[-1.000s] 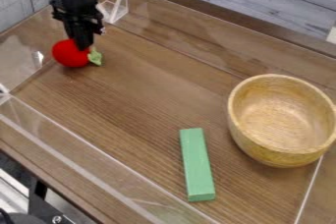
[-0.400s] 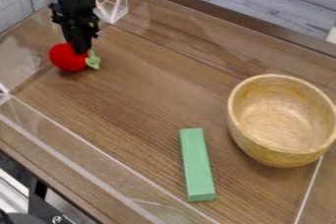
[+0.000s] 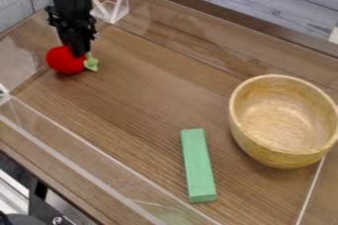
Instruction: Move the red object to the left side of the table
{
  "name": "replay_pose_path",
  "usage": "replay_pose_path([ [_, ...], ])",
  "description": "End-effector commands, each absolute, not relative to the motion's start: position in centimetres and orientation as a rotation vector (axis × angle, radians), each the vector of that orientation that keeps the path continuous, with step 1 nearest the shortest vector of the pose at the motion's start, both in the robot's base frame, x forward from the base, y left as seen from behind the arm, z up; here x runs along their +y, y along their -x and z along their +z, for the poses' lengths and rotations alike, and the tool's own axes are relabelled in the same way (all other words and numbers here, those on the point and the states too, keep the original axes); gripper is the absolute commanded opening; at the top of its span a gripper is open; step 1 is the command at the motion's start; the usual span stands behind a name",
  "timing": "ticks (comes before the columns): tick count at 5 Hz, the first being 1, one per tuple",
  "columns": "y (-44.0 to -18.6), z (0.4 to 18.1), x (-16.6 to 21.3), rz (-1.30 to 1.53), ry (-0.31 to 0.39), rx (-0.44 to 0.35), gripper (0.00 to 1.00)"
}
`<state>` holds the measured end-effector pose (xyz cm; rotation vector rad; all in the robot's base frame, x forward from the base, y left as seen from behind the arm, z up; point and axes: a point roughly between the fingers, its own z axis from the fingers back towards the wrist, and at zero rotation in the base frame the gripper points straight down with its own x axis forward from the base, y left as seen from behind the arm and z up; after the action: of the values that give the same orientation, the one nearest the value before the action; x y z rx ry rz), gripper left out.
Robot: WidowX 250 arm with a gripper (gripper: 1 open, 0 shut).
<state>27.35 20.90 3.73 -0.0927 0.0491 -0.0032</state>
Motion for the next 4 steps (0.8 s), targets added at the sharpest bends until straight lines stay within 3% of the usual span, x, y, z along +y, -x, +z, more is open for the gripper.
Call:
replay_pose_path([
  [1, -26.8, 6.6, 21.6, 0.002, 0.060, -0.010, 1.00],
  [4, -26.2, 9.6, 18.0, 0.108, 0.112, -0.087, 1.00],
])
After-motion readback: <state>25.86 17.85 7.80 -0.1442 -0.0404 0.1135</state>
